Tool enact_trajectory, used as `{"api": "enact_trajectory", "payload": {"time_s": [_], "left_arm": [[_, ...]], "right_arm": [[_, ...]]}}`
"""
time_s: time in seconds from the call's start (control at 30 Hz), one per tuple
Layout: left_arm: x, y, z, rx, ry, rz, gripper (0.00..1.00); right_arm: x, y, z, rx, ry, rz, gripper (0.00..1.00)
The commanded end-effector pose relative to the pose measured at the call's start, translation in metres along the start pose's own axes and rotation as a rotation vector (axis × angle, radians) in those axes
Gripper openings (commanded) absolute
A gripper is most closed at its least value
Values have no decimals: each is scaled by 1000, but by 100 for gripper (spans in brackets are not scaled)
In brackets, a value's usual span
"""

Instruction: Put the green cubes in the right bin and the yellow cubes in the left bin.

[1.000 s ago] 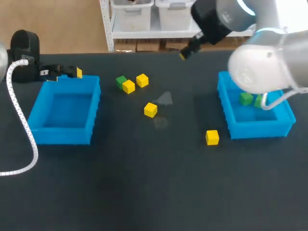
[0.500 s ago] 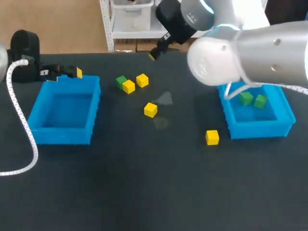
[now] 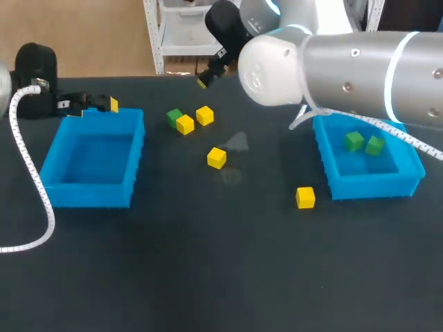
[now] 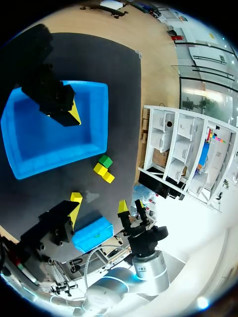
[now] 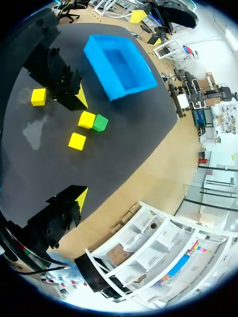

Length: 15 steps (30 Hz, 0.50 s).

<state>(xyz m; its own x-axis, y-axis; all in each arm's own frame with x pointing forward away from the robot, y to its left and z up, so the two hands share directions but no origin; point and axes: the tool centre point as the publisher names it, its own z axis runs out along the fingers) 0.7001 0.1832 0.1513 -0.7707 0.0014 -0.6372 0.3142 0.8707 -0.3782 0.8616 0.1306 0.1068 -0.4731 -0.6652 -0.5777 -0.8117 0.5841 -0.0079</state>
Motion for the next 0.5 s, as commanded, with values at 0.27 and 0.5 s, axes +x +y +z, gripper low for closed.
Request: {"api": "enact_trajectory", "payload": {"time_s": [0.27,0.5], "left_arm": [[1,1,0,7,-4,2,100],[1,1,0,7,-4,2,100]], "right_arm": [[-14,13,22,19,23,49,100],[-16,28,32,27,40,102,100]]}}
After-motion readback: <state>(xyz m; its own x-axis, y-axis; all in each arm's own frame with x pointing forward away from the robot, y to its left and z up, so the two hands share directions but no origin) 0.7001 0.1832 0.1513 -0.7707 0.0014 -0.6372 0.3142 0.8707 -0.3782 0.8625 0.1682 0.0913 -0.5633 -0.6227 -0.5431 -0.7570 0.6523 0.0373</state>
